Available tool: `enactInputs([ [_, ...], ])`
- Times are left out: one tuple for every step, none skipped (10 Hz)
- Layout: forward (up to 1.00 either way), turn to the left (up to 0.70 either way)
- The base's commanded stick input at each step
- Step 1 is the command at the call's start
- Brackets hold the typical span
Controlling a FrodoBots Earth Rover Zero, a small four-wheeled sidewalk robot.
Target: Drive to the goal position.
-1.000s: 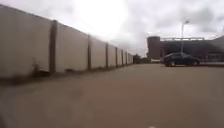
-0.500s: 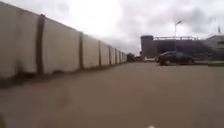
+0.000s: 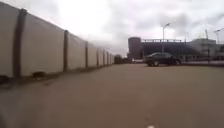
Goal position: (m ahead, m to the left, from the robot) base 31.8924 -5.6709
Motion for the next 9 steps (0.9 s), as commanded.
enactInputs([
  [0.85,0.03],
  [0.85,0.01],
  [0.85,0.01],
  [0.85,0.01],
  [0.85,0.01],
  [0.85,0.01],
  [0.85,0.01],
  [0.85,0.01],
  [0.85,0.01],
])
